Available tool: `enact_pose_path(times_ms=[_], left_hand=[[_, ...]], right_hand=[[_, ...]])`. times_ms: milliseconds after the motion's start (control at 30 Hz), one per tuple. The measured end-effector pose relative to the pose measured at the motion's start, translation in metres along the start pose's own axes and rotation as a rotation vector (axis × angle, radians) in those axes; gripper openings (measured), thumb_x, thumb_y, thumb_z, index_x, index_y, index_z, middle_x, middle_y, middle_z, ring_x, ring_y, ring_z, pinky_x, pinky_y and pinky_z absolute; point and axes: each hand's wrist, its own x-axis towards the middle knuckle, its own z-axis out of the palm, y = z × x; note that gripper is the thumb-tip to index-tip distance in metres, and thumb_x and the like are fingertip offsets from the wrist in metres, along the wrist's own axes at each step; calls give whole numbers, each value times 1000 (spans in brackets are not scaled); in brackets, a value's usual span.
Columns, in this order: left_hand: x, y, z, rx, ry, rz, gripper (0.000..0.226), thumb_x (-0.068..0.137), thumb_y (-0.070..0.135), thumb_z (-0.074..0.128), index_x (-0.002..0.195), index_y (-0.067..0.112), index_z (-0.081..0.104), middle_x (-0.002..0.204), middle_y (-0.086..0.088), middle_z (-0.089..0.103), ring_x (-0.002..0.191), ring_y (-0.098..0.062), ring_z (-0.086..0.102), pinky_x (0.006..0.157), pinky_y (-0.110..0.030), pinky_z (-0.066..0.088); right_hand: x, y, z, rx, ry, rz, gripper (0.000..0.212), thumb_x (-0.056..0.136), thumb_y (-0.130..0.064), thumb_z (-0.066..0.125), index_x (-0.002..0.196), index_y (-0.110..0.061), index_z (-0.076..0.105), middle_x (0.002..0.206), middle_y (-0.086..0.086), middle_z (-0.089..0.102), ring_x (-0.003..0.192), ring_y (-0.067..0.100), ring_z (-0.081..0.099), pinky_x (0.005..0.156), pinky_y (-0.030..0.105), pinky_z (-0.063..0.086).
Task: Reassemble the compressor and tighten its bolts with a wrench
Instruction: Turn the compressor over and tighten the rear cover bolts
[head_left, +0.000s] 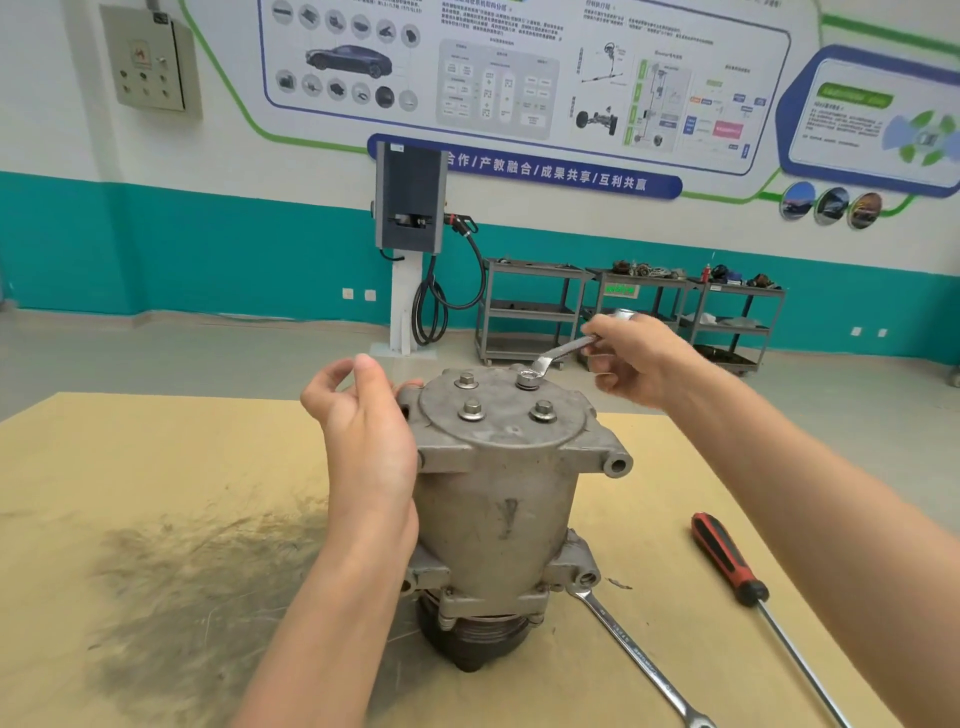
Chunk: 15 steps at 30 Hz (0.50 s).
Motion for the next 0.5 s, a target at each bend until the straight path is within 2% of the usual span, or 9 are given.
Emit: enact_pose_path(times_ms=[67,100,167,233,300,367,433,500], left_hand=[[-1,1,1,2,4,10,12,105,34,34,115,26,35,56,21,62,76,-5,66,76,-28,52],[-2,2,1,6,3,14,12,105,34,34,115,26,36,60,18,63,79,-6,66,77,-28,52],[-3,3,1,11,6,6,13,105,34,34,115,26,37,71,11,60,85,-7,67,78,-27,53],[-4,3,2,8,6,5,14,105,34,34,116,26,37,77,11,55,86,-7,67,80,-28,53],[-4,2,2,8,-1,16,13,105,35,34,115,27,37,79,10,55,86,-7,66,80,-27,53],[-4,2,2,-4,-17,20,12,105,34,34,114,27,37,81,8,56,87,-8,66,82,-30,53],[-5,2,3,-17,-17,18,11,105,34,34,112,26,39,81,7,56,89,-10,66,86,-32,54],[-4,2,3,-56,-16,23,8,105,34,35,106,28,40,79,8,55,83,-7,66,80,-29,54]], right_hand=[[-17,20,-10,159,155,-156,14,95,-13,57,107,-16,49,86,6,58,65,12,48,56,26,38],[-27,30,-13,224,234,-256,18,94,-12,58,106,-21,47,92,6,60,70,12,50,60,27,40],[-54,47,-14,341,333,-468,23,93,-11,60,99,-27,45,92,2,62,74,11,52,63,26,41],[-83,60,-13,370,402,-721,23,94,-9,59,94,-26,45,85,-5,62,75,9,55,67,25,43],[-112,66,-9,231,436,-1008,21,95,-7,57,91,-23,45,84,-9,62,78,12,58,72,27,45],[-137,69,-3,-5,355,-1254,16,95,-10,56,92,-23,46,94,-4,64,86,20,62,76,37,47],[-156,67,7,-322,256,-1407,9,97,-16,53,100,-25,53,107,-8,68,97,21,64,81,50,43],[-169,57,22,-597,200,-1466,18,100,-20,44,108,-23,59,118,-12,68,106,17,63,89,53,39]])
